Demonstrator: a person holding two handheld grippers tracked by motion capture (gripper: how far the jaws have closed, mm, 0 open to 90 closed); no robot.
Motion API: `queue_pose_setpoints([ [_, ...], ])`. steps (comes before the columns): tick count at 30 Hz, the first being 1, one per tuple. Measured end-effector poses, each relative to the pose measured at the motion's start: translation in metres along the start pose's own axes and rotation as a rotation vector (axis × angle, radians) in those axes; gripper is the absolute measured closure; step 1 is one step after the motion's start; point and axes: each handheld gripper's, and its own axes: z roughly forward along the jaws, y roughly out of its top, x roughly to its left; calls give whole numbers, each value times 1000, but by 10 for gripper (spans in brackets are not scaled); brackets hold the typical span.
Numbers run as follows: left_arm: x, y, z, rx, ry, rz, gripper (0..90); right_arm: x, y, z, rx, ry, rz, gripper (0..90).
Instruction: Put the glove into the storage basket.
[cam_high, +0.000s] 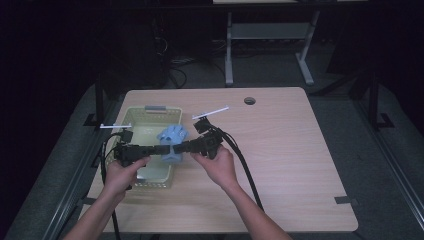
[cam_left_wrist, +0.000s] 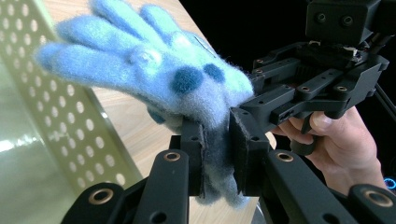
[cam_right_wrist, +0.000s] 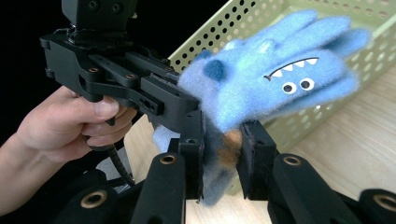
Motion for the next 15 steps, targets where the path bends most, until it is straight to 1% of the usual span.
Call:
queue_pose_setpoints([
  [3, 2, -1, -4, -2, 0, -5, 767, 0, 2, 4, 6, 3, -3, 734],
  [4, 3, -1, -5, -5, 2, -5, 767, 1, 3, 5, 9, 5, 3, 733],
  [5, 3, -1, -6, -5, 1, -8, 768, 1, 3, 7, 9, 6, -2, 731],
  [6, 4, 0, -8, -7, 3, -3, 768, 2, 4, 8, 12, 7, 4, 730],
  [8, 5, 0, -10, -11, 0, -11, 769, 2, 5, 9, 15, 11, 4, 727],
  [9, 5, 0, -11, -12, 1, -5, 769, 3, 6, 10, 16, 12, 5, 725],
  [10, 6, 0, -12, -14, 2, -7, 769, 2, 6, 11, 13, 15, 0, 724],
  [12, 6, -1, -13, -16, 2, -11, 769, 3, 7, 13, 15, 16, 5, 721],
  [13, 7, 0, -14, -15, 1, -1, 770, 3, 8, 14, 13, 19, 2, 719],
  [14, 6, -1, -15, -15, 3, -10, 770, 3, 8, 14, 16, 20, -1, 717],
  [15, 7, -1, -16, -15, 2, -4, 770, 3, 8, 15, 17, 20, 1, 715],
])
